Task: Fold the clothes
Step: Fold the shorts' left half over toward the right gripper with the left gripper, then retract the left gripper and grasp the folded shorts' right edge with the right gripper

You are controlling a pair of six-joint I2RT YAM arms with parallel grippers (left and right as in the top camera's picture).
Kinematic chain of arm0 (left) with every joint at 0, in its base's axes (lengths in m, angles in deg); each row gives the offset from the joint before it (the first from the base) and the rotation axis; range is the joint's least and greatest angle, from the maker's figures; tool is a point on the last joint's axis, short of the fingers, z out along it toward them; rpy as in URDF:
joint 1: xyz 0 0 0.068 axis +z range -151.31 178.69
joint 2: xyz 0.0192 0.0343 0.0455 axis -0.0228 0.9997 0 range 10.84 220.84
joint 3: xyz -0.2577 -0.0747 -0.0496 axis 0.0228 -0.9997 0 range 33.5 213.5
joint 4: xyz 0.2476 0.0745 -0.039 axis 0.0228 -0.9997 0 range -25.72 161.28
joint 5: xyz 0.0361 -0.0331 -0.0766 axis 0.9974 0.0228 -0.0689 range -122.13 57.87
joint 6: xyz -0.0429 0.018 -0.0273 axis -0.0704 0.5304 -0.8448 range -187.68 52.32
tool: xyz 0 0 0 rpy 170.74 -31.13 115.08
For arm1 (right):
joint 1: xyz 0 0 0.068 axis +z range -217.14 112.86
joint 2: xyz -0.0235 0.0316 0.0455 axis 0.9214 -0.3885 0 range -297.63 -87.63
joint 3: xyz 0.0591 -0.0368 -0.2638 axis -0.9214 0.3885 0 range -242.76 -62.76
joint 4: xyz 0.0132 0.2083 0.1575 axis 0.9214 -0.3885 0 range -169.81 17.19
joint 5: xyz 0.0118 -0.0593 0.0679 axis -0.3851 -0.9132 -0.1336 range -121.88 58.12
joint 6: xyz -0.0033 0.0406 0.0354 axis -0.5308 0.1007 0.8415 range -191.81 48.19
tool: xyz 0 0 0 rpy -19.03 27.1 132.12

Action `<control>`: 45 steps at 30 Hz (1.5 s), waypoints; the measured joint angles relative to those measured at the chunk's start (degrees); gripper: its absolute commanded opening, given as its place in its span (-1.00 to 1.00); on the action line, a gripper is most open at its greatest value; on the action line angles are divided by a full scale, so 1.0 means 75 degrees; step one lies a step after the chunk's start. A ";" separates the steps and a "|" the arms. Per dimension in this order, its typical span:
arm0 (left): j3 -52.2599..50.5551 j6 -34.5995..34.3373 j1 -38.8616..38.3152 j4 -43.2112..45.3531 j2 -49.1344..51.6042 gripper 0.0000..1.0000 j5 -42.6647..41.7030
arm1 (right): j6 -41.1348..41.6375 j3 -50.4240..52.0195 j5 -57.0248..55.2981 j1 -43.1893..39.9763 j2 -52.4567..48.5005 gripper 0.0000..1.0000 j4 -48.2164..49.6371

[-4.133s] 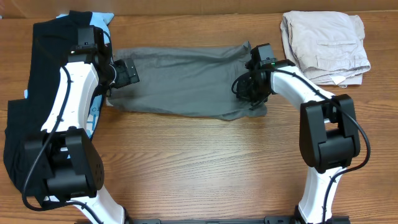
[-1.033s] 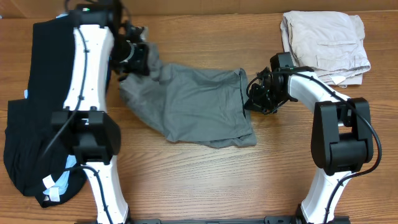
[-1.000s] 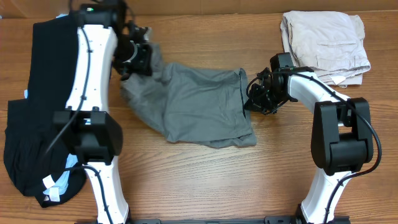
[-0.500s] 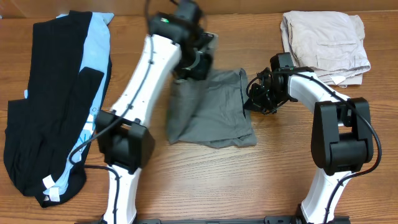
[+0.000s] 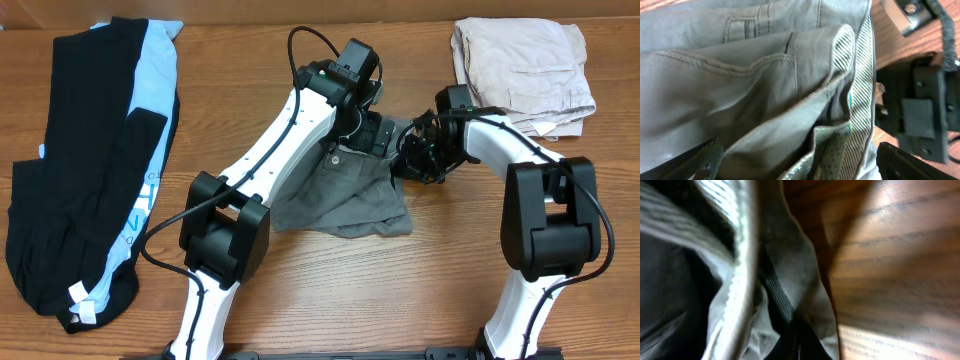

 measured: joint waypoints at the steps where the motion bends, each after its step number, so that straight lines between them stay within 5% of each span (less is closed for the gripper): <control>1: -0.0003 -0.0026 0.0000 0.0061 0.0000 0.99 0.0003 | -0.0006 -0.0064 0.0026 -0.0047 0.0000 -0.92 -0.0090; 7: 0.0548 -0.0140 0.0198 -0.0493 0.0000 0.99 0.0003 | -0.0149 -0.0947 0.0117 -0.0600 0.0373 -0.64 -0.0997; 17: 0.4689 -0.0105 0.1894 -0.2541 -0.0125 1.00 0.0003 | -0.0720 -0.1495 0.0157 -0.0280 0.1463 -0.03 -0.1667; 31: 0.5033 0.0038 0.3739 -0.3238 -0.0289 1.00 0.0085 | -0.0498 -0.1489 -0.2002 0.2095 0.1460 0.06 -0.2830; 45: 0.4960 0.0067 0.3730 -0.3308 -0.0289 0.99 0.0233 | 0.0396 0.0131 -0.3075 0.2209 0.1460 0.03 -0.2567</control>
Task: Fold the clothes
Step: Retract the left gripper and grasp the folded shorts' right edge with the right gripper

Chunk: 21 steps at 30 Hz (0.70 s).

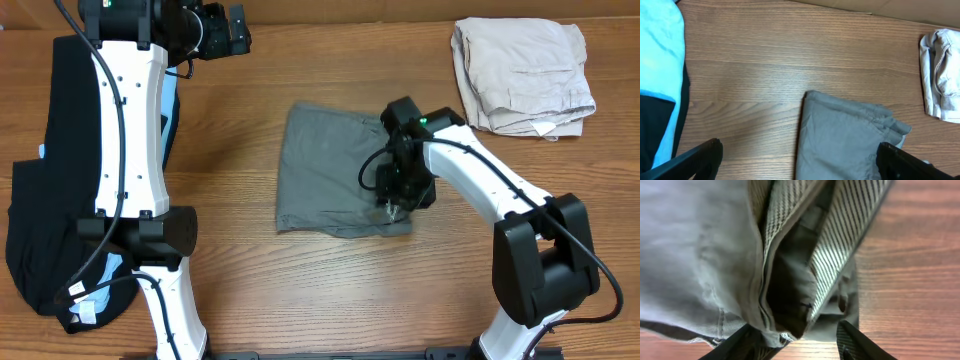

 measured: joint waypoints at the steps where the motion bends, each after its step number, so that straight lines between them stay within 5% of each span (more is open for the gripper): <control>1: -0.0003 0.0000 0.0000 -0.0003 0.0000 1.00 0.0003 | 0.0023 0.0044 -0.0009 0.0000 0.0000 0.03 0.0032; 6: -0.0006 0.0006 0.0000 -0.0032 0.0000 1.00 0.0020 | 0.0122 0.0070 -0.0020 -0.0082 0.0000 -0.04 0.0274; 13: -0.0006 0.0160 0.0000 -0.0052 0.0000 1.00 0.0023 | -0.0009 -0.0344 0.0146 -0.0801 0.0000 0.49 0.0638; 21: -0.0006 0.0175 0.0000 -0.0055 0.0000 1.00 0.0172 | -0.0659 -0.0399 0.0944 -0.1504 -0.0221 0.57 0.1218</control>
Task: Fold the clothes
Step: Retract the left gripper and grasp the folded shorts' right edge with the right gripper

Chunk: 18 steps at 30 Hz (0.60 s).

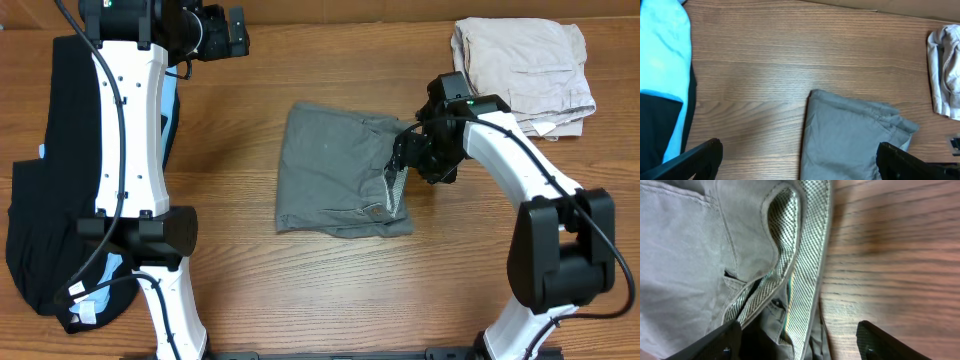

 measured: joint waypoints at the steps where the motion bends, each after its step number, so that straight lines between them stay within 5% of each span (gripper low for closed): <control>1: 0.0000 0.0000 0.0000 -0.0003 0.0000 1.00 0.0017 | -0.0064 -0.0006 0.0114 0.0006 -0.0105 0.57 0.0026; 11: 0.0000 0.0000 0.0000 -0.0175 0.0000 0.99 0.0152 | -0.0350 -0.0041 0.0927 0.0012 -0.1049 0.59 0.0458; 18: 0.0000 0.0003 0.0000 -0.0178 0.0000 1.00 0.0198 | -0.0586 -0.0137 0.1588 0.0017 -0.1227 0.37 0.0574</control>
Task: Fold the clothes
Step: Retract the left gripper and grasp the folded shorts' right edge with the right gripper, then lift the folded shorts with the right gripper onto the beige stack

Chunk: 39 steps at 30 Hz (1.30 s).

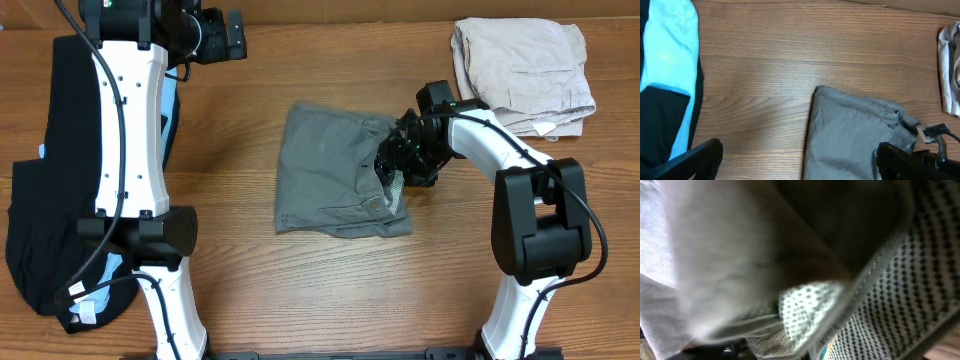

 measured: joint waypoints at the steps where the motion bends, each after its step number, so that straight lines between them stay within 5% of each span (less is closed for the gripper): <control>1: 0.0000 0.0000 0.0000 0.0000 0.0000 1.00 -0.0003 | -0.0026 -0.0006 0.0070 0.0009 -0.0026 0.33 0.0009; 7: 0.0000 -0.0003 0.0000 -0.0009 0.0000 1.00 0.0000 | -0.0119 -0.0032 0.0431 0.0189 -0.0297 -0.92 0.0160; 26: -0.0006 -0.0003 0.0000 0.0009 0.0000 0.99 0.0000 | -0.0146 -0.0020 0.2311 -0.0271 -0.0233 -0.92 0.0889; 39: -0.0006 0.0000 0.0000 0.0044 0.0000 0.99 0.0006 | 0.1445 0.0020 0.2594 -0.1413 0.2550 -0.92 0.2623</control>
